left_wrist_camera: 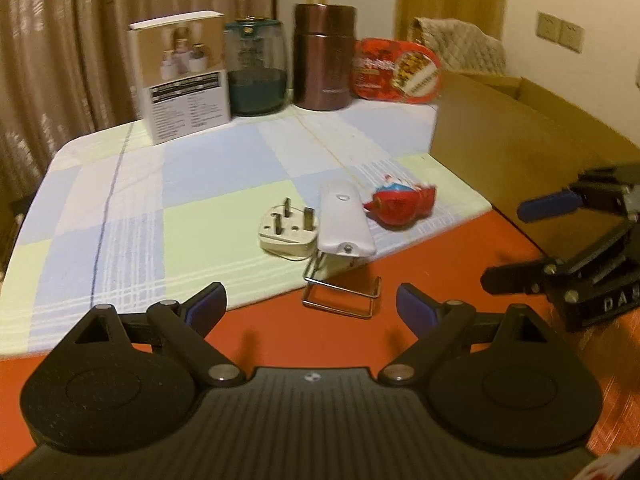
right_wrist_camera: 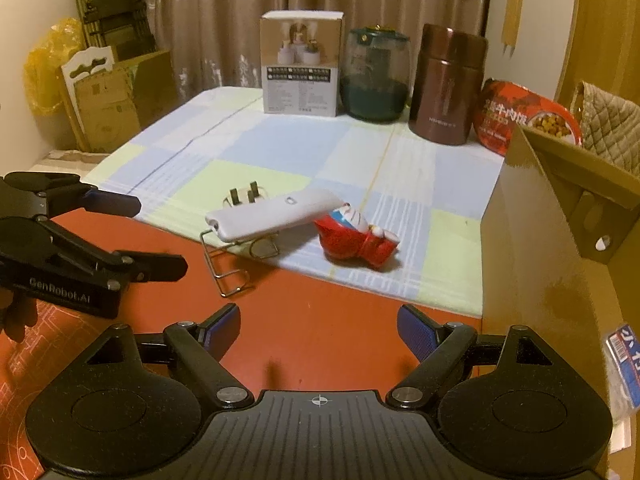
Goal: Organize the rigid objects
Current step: 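Move both tools back to the table toward the white plug and red toy, then close the left tool on the metal wire stand and lift it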
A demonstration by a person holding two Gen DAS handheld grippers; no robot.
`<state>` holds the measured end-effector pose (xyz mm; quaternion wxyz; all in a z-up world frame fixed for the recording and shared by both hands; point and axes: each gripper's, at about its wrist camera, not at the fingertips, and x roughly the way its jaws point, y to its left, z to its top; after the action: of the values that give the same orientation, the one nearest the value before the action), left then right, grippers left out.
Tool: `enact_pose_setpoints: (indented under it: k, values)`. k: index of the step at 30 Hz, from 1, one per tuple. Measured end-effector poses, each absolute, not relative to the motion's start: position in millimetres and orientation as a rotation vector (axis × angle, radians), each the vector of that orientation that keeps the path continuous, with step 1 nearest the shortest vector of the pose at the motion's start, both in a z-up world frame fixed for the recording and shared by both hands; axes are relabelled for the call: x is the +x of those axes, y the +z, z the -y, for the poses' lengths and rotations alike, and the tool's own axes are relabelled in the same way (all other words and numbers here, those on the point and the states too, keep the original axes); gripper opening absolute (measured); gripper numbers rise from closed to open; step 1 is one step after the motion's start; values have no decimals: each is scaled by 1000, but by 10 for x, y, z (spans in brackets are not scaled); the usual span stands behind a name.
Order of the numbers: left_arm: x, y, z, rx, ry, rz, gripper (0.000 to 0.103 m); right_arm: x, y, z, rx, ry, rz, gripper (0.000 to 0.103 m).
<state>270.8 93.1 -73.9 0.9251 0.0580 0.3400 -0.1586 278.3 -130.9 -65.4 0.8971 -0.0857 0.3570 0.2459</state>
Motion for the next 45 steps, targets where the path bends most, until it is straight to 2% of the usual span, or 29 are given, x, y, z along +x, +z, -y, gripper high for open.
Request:
enact_pose_setpoints:
  k: [18,39,41,45]
  values:
    - [2982,-1038,-832,180,-444,-732,82,2929,-628,1344,-106,435,-775,83]
    - [3175,-1107,-669,185,-472,-710,56,2958,-610,1370,-81,424,-791,83]
    - [3176,-1125,-644,200,-468,-713,50,2960,-613,1367,-82,423,-793,83]
    - [3172,-1123,-635,197,-460,-719,49,2968,-618,1369,-82,421,-794,83]
